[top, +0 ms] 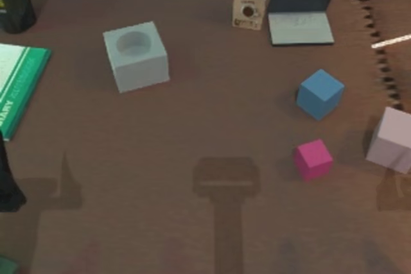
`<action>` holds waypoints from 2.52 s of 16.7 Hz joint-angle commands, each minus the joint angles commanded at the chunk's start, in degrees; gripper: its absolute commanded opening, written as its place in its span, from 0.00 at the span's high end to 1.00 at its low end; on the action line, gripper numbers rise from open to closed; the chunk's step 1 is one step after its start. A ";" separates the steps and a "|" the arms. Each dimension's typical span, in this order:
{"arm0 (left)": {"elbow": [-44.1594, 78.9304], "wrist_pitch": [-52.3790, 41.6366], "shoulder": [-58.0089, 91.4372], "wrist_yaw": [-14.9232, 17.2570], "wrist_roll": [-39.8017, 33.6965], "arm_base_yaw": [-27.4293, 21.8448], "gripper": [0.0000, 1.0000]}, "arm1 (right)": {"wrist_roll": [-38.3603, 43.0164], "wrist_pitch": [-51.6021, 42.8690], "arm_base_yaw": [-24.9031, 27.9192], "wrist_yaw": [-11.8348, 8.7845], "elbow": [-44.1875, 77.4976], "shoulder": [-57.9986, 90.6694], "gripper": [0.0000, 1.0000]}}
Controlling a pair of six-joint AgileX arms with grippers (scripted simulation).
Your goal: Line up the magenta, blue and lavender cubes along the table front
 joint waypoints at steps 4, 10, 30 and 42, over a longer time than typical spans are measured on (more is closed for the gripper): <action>0.00 0.00 0.00 0.00 0.00 0.00 0.00 | 0.15 -1.25 0.64 -0.09 1.71 1.76 0.00; 0.00 0.00 0.00 0.00 0.00 0.00 0.00 | 1.67 -13.28 5.88 -0.15 18.86 21.69 0.00; 0.00 0.00 0.00 0.00 0.00 0.00 0.00 | 7.63 -62.63 26.61 0.08 87.19 114.22 0.00; 0.00 0.00 0.00 0.00 0.00 0.00 0.00 | 7.69 -53.82 26.73 0.11 82.37 118.36 0.00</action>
